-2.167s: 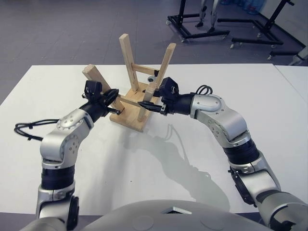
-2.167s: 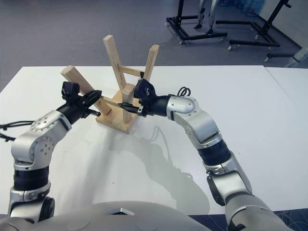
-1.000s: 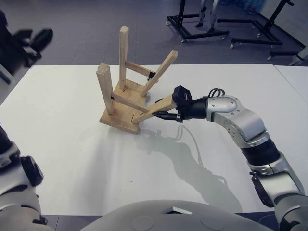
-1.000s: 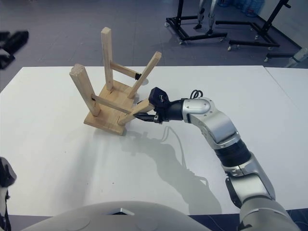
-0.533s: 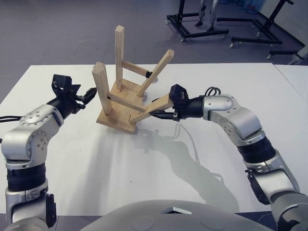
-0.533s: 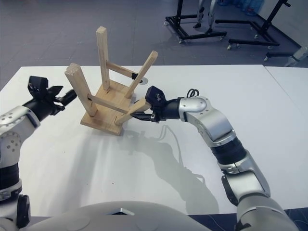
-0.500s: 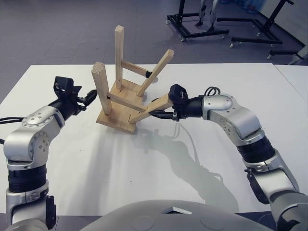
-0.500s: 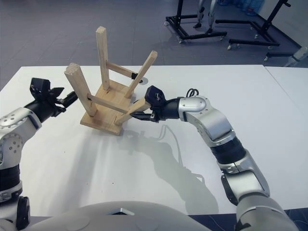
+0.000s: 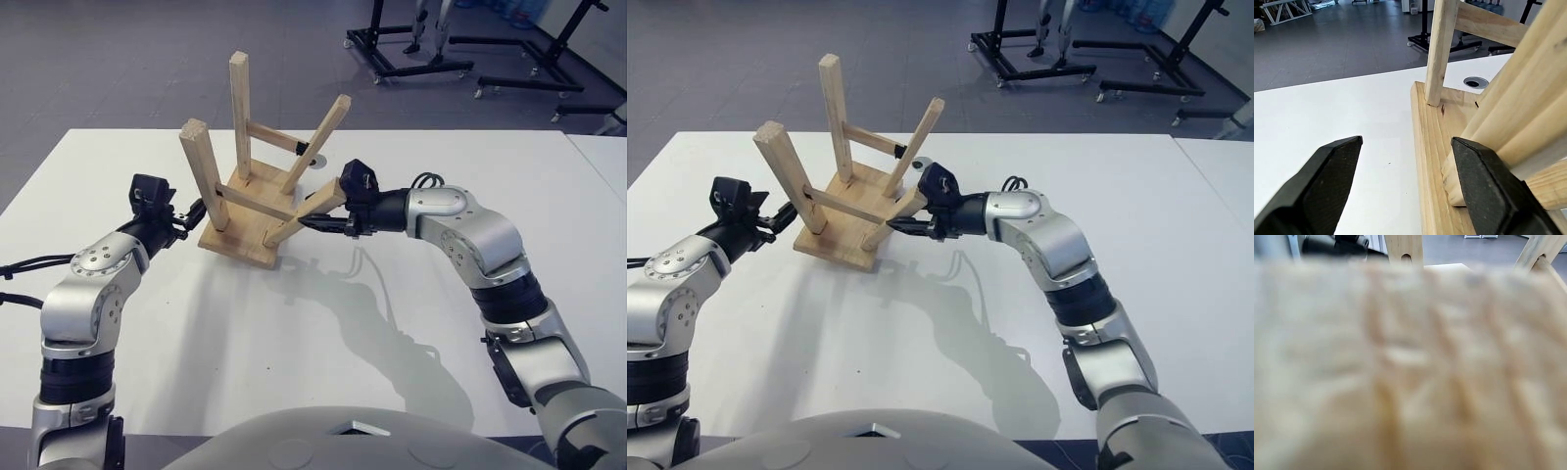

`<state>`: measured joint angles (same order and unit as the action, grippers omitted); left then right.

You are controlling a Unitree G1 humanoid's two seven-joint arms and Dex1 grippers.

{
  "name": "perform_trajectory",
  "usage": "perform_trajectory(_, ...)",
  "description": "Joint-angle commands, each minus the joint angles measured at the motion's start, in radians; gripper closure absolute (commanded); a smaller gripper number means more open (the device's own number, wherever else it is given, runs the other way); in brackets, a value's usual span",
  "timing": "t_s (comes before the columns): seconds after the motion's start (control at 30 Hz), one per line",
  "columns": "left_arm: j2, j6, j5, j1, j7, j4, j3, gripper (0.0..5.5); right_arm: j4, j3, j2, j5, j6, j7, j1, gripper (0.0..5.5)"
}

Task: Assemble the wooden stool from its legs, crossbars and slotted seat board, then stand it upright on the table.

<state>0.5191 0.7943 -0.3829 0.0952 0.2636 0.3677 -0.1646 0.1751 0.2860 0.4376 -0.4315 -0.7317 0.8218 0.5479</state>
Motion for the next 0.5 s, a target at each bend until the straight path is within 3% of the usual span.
perform_trajectory(0.03,-0.023,-0.012,-0.008,-0.015,0.042,-0.004,0.040,2.16,-0.021,-0.044,-0.075,-0.036,-0.053,-0.053,0.032,3.41)
perform_trajectory(0.23,-0.035,-0.020,0.008,-0.024,0.058,-0.018,0.047,2.16,0.009,-0.072,-0.132,-0.047,-0.115,-0.097,0.057,3.41)
perform_trajectory(0.5,-0.028,-0.027,0.022,-0.005,0.074,-0.037,0.051,2.16,0.033,-0.005,-0.091,0.040,-0.127,-0.153,-0.039,3.41)
